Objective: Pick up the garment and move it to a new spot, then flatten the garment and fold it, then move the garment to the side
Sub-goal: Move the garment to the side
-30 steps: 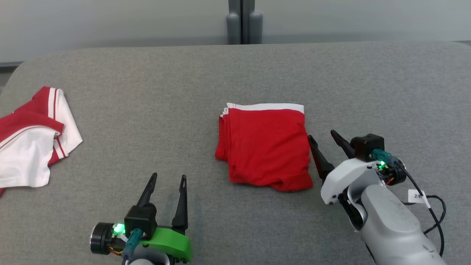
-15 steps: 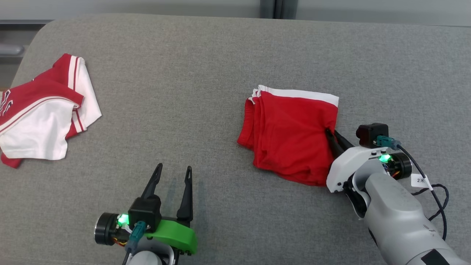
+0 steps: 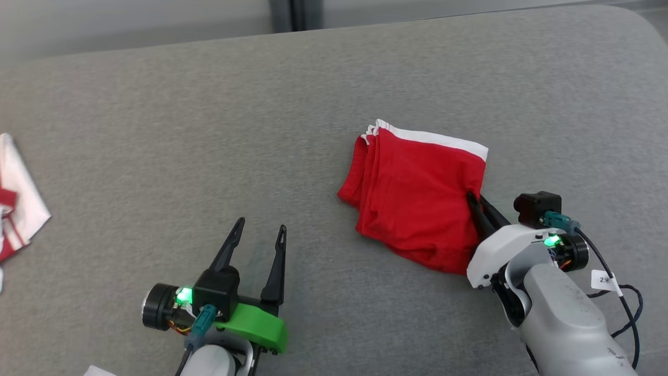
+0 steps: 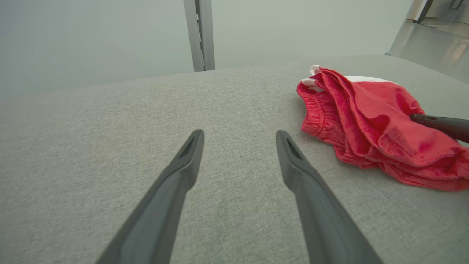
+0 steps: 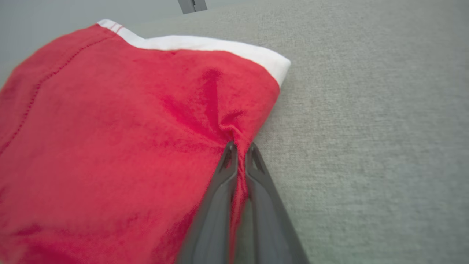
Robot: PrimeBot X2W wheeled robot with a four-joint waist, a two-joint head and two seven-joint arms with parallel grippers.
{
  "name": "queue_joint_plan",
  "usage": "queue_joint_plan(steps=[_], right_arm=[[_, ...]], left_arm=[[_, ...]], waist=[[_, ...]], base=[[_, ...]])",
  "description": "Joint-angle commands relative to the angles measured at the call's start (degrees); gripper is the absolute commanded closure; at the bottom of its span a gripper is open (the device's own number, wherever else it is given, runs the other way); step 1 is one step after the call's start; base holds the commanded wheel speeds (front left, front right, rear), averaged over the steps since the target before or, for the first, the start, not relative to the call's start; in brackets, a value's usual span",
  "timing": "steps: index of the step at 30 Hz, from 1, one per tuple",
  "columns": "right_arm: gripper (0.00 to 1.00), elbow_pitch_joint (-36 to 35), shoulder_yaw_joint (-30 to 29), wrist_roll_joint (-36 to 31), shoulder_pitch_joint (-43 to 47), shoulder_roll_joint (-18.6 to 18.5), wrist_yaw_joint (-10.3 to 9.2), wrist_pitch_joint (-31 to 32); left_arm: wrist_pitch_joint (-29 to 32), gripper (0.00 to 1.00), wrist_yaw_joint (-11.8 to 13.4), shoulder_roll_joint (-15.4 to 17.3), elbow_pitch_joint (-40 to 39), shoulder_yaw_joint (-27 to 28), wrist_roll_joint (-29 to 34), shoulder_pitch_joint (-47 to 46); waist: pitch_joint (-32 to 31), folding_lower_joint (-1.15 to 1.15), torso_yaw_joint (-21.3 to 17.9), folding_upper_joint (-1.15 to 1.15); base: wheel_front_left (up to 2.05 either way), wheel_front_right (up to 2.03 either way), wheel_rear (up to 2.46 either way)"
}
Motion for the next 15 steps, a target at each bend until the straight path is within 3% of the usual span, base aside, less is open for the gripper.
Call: queue_joint_plan(steps=[1, 9, 15], right_arm=[[1.0, -0.32, 0.42, 0.86, 1.29, -0.32, -0.12, 0.04], [1.0, -1.74, 4.24, 2.95, 2.31, -0.21, -0.11, 0.03], [1.0, -3.17, 7.77, 3.99, 2.47, -0.25, -0.11, 0.02]], left_arm=[[-0.01, 0.0, -0.24, 0.26, -0.14, -0.19, 0.05, -1.04], [-0.01, 0.0, -1.28, 0.29, 0.33, -1.48, 0.63, -1.96], [-0.01, 0.0, -1.84, 0.3, 0.9, -2.26, 0.99, -2.57]], waist=[[-1.79, 0.0, -11.53, 0.0], [-1.05, 0.0, -22.06, 0.0], [0.08, 0.0, -26.91, 0.0]], base=[[0.0, 0.0, 0.0], [0.0, 0.0, 0.0], [0.0, 0.0, 0.0]])
